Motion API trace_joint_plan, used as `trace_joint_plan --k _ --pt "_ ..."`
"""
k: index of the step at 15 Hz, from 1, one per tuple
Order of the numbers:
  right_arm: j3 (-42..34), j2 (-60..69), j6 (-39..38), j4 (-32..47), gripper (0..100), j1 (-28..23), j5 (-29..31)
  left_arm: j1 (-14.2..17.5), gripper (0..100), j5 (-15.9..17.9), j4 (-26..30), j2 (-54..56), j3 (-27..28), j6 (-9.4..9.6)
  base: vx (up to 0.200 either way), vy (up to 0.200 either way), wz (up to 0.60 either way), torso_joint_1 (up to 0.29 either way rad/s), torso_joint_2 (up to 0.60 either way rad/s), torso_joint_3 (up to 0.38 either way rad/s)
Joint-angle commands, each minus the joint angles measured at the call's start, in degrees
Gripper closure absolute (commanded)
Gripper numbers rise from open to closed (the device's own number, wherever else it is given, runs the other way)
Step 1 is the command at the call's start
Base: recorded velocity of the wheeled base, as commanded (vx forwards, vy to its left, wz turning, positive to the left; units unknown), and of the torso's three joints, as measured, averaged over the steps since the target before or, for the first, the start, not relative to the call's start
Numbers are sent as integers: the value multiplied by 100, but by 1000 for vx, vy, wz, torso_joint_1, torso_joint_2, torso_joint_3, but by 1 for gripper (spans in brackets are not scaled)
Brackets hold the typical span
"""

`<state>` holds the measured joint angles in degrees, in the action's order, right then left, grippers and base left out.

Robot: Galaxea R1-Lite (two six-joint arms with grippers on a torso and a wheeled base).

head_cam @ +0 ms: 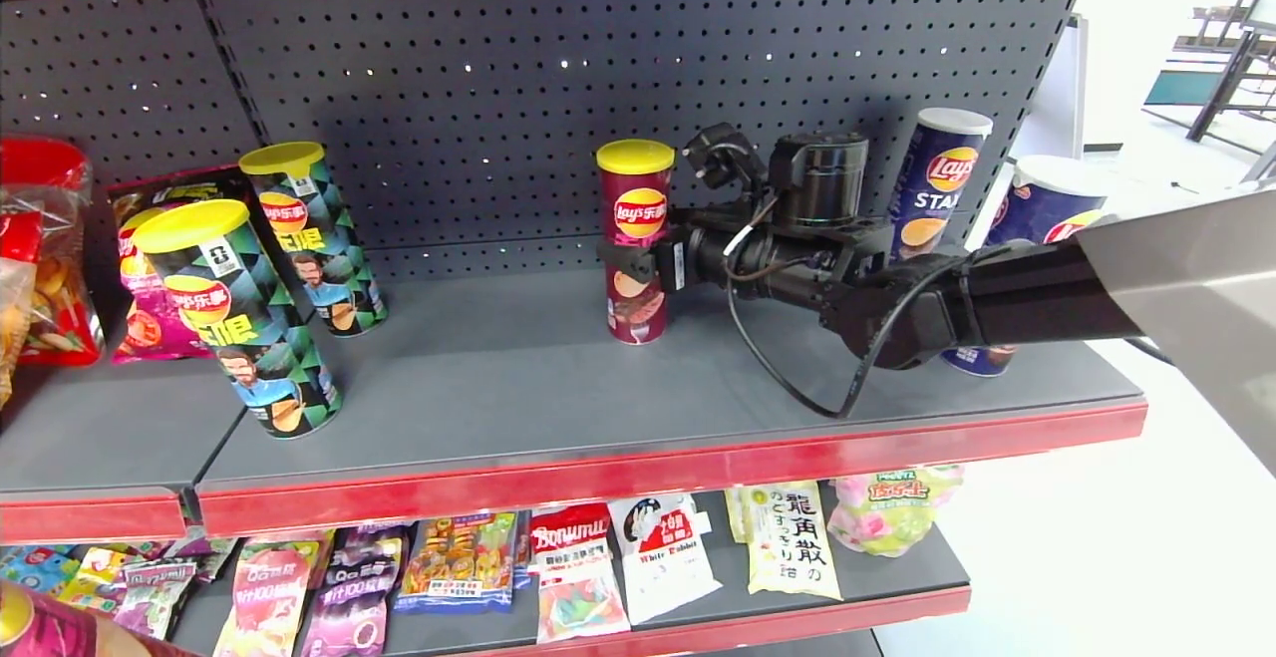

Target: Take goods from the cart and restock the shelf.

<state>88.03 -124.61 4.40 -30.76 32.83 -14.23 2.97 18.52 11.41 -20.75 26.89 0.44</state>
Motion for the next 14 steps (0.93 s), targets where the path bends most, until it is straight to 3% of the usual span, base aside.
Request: trace_joint_plan --k 1,8,9,14 --pt "92 -81 -1 8 0 -5 -1 1 100 3 10 -8 -9 0 0 0 0 0 0 0" --pt "391 -300 -9 52 0 -31 25 1 100 3 19 1 -9 0 0 0 0 0 0 0" --pt "443 -344 -1 52 100 -31 16 1 100 3 19 1 -17 0 0 0 0 0 0 0" --pt "505 -424 -1 52 100 -31 52 1 100 -6 19 1 -26 0 0 0 0 0 0 0"
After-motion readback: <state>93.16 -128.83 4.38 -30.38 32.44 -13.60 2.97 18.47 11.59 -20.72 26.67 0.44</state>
